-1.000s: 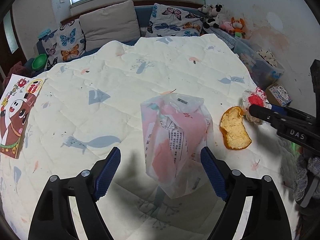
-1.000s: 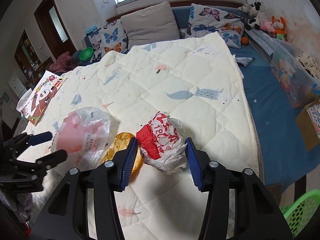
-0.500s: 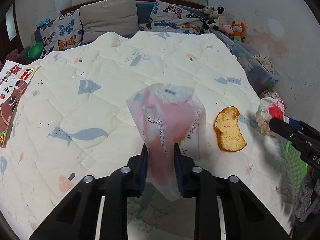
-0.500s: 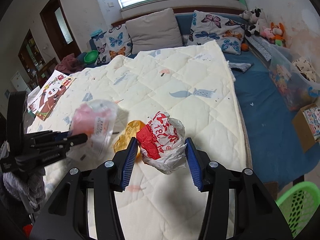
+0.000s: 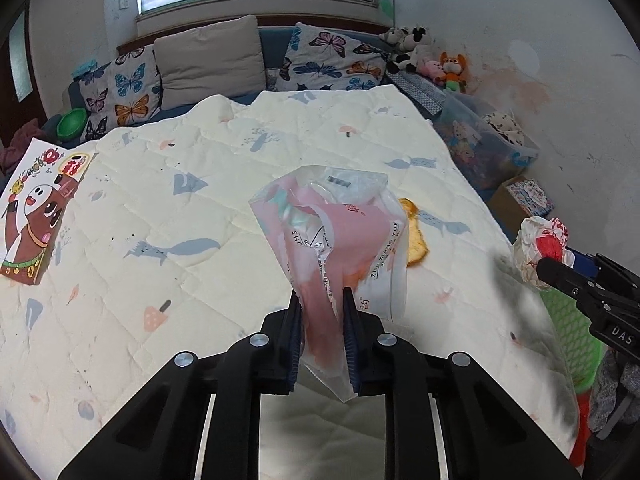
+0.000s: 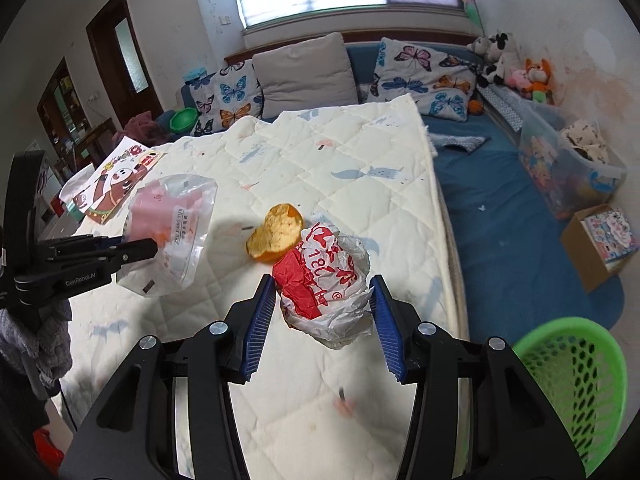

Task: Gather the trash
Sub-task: 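Lift the wrapper and clear bag and carry both over the green basket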

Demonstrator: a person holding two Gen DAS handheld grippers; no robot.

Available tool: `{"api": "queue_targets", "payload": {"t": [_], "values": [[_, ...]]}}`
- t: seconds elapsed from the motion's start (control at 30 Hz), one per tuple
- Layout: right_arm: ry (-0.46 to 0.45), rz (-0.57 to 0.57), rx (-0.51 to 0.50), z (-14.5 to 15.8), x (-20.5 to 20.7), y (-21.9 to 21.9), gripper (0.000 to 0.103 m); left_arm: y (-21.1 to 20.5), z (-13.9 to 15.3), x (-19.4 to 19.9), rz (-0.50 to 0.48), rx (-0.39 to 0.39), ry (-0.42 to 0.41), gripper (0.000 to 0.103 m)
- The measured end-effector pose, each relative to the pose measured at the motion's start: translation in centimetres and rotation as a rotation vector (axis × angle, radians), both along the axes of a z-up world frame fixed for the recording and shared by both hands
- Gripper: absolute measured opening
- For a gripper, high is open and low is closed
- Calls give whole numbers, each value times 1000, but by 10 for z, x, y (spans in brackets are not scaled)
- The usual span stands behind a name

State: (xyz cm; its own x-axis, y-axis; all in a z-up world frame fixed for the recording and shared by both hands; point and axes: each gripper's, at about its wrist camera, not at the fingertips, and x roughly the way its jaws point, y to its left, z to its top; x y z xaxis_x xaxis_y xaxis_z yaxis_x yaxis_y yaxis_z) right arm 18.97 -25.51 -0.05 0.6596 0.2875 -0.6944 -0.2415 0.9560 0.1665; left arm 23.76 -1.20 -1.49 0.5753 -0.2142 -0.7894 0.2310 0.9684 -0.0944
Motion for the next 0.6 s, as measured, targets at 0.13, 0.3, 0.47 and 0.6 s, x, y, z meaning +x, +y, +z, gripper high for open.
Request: {"api": "queue_targets", "payload": {"t": [0.13, 0.3, 0.47, 0.6], "values": [[-11, -16, -4, 4, -23, -8, 49, -15, 6, -19, -38, -1, -7, 18], [-18, -49, 0, 6, -51, -24, 49, -38, 9, -38, -88, -3, -14, 18], [-14, -94, 2, 3, -75, -46, 49, -62, 12, -54, -134, -1, -18, 18], [-12, -137, 5, 2, -94, -68, 49, -83, 13, -63, -173, 0, -17, 18]]}}
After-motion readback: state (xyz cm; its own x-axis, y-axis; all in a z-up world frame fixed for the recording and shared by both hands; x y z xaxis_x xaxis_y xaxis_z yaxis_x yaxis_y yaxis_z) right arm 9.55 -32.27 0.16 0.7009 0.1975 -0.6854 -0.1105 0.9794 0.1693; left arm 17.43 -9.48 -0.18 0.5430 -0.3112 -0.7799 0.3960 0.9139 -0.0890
